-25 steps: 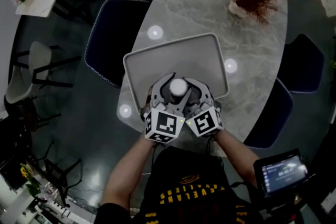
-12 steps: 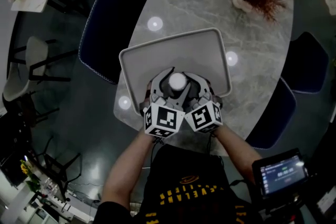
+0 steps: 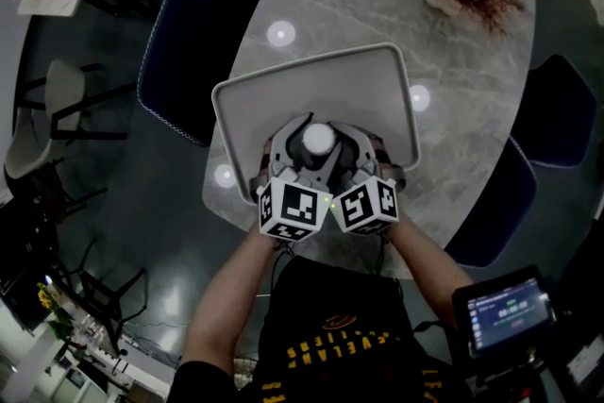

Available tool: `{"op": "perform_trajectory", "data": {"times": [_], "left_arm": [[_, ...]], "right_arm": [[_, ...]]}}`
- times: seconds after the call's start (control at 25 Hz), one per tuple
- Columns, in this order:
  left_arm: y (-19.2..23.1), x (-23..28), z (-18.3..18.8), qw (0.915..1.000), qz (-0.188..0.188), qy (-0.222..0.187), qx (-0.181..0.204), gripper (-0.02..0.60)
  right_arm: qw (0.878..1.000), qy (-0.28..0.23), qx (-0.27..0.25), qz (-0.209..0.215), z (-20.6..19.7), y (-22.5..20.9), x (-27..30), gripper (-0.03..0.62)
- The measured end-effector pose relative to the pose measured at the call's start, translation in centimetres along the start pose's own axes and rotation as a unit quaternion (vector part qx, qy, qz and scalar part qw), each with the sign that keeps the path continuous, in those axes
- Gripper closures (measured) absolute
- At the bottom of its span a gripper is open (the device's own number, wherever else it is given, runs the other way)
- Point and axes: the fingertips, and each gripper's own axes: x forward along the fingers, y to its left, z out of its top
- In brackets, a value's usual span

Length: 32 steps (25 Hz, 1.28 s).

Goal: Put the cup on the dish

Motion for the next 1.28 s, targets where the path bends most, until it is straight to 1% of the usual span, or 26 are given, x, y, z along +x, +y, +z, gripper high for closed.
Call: {"op": "perform_trajectory", "data": {"times": [0.28,0.4,0.52,0.72,0.88,1.16,1.28], "left_arm": [[0.0,0.5,-0.8,1.0,-0.001,0.003,-0.001,0.324],[0.3,0.6,-1.5,0.9999,0.002,0.008,-0.014,0.324],[0.8,0.7,-2.1,0.9995,0.006,0.013,-0.029,0.324],[1.2,0.9,-2.5,0.9996,0.016,0.017,-0.017,0.324],[1.2,0.8,-2.7,0.9995,0.019,0.017,-0.017,0.324],[1.2,0.6,-2.6,0.9996,0.016,-0.002,-0.021,0.324],[1.3,0.3,-2.7,0.9995,0.017,-0.006,-0.027,0.3]], "right_arm": [[1.0,0.021,-0.011,0.003,-0.8,0.2,0.4,0.355],[0.999,0.033,-0.024,0.003,-1.1,0.4,0.5,0.355],[0.999,0.033,-0.024,0.01,-1.2,0.5,0.5,0.355],[0.999,0.033,-0.031,0.011,-1.5,0.4,0.4,0.355],[0.999,0.037,-0.039,0.01,-1.5,0.5,0.4,0.355],[0.999,0.029,-0.024,0.014,-1.3,0.5,0.3,0.355],[0.999,0.027,-0.028,0.013,-1.1,0.7,0.2,0.353]]}}
